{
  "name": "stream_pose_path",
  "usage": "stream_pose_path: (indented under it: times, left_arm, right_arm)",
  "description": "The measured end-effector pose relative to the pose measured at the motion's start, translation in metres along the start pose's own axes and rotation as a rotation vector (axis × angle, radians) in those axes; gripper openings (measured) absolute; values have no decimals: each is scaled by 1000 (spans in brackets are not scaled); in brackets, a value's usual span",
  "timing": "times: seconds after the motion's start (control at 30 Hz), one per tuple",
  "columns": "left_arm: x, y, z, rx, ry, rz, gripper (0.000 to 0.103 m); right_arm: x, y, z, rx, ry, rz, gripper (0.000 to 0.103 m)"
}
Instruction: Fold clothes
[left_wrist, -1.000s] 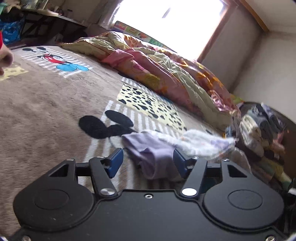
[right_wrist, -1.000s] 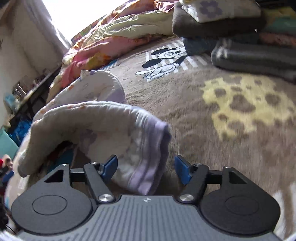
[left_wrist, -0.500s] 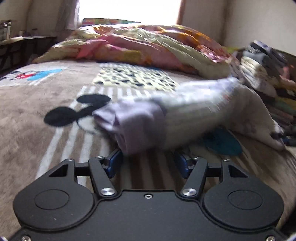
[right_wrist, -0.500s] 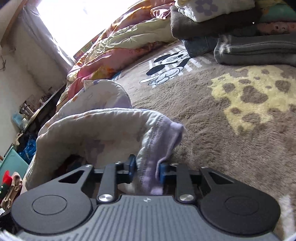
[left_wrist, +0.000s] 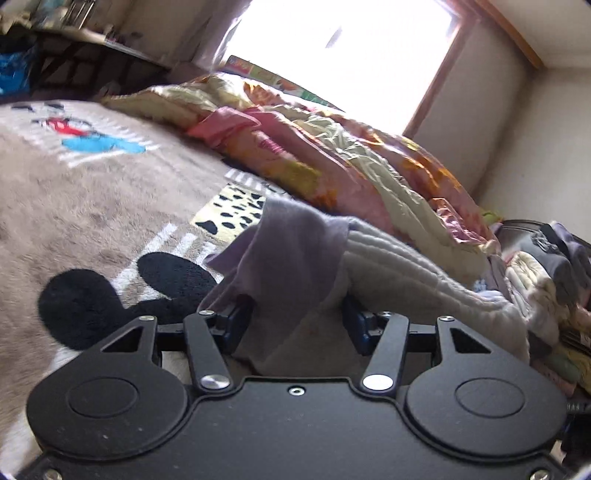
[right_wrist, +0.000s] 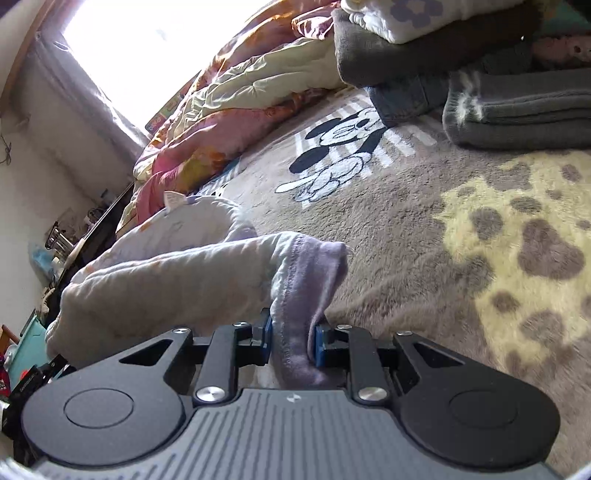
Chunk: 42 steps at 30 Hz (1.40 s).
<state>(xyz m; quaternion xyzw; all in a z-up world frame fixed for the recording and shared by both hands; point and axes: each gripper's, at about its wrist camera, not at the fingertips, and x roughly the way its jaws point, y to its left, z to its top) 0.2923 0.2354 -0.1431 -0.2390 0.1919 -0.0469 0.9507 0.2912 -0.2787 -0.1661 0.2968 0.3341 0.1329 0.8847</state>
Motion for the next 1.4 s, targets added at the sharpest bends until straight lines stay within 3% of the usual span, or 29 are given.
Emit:
stream_pose_path:
  times: [0.2, 0.23, 0.27, 0.33, 0.37, 0.4, 0.43, 0.73, 0.93, 1.2, 1.4]
  left_arm:
    - [35, -7, -2, 29, 116, -1, 52]
    - [35, -6, -1, 24, 119, -20, 46]
    - [35, -4, 0, 18, 122, -36, 23]
    - [33, -1, 3, -2, 130, -57, 14]
    - [31, 1, 4, -11, 132, -65, 11]
    - [27, 2, 5, -19, 130, -69, 10]
    - [23, 3, 6, -26, 127, -72, 10]
    - [-42, 6, 32, -64, 24, -126, 6]
    - [-103, -1, 46, -26, -24, -143, 6]
    - [-139, 3, 30, -37, 65, -97, 6]
    - [-144, 17, 6, -59, 180, -68, 6]
  right_arm:
    - [17, -8, -3, 61, -32, 54, 33]
    - [19, -10, -3, 75, -42, 68, 35]
    - [20, -10, -3, 83, -50, 76, 36]
    - [23, -11, -3, 84, -54, 95, 37]
    - [24, -11, -2, 83, -49, 104, 33]
    - [25, -11, -2, 89, -38, 108, 20]
    - [26, -11, -1, 100, -29, 115, 19]
    - [-17, 1, -1, 202, -28, 227, 17]
    - [-60, 21, -1, 229, 15, 304, 17]
    - [-87, 18, -24, 250, 105, 286, 17]
    - [-107, 14, -42, 267, 173, 269, 17]
